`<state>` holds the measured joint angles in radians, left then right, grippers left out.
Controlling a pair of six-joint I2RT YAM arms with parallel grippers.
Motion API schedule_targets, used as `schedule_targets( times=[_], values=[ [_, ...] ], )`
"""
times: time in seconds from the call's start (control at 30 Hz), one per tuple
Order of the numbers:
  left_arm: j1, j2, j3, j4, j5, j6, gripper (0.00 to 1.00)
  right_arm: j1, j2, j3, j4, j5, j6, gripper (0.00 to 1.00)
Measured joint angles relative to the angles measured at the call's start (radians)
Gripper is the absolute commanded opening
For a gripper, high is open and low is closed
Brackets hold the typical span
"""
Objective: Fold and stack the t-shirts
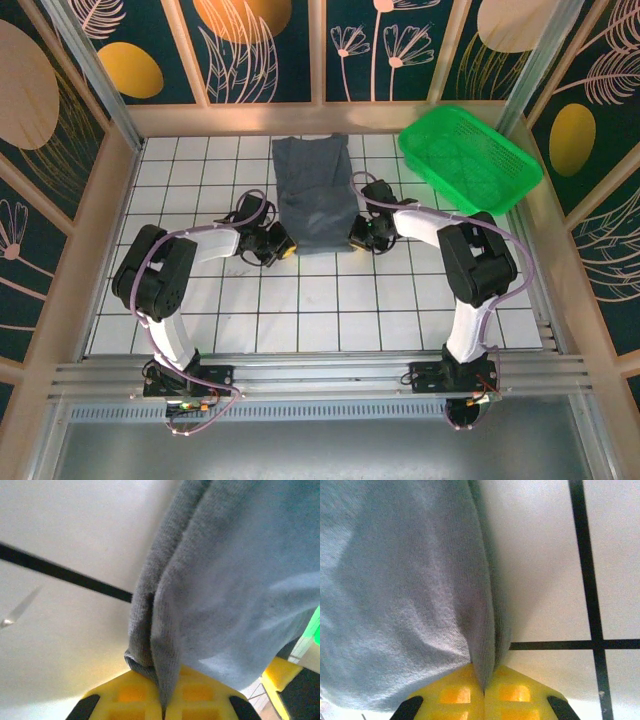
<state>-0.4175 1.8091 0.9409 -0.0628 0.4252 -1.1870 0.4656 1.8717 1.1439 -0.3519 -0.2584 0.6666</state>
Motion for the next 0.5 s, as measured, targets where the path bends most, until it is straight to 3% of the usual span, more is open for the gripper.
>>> schedule_targets(
  times=[0.37, 0.5],
  values=[
    [0.079, -0.104, 0.330, -0.124, -0.017, 0.040, 0.00, -0.034, -0.030, 0.324, -0.074, 0.019, -0.013, 0.00],
    [0.082, -0.189, 0.296, -0.114, 0.010, 0.042, 0.00, -0.031, -0.090, 0.345, -0.082, 0.015, -0.013, 0.00]
  ],
)
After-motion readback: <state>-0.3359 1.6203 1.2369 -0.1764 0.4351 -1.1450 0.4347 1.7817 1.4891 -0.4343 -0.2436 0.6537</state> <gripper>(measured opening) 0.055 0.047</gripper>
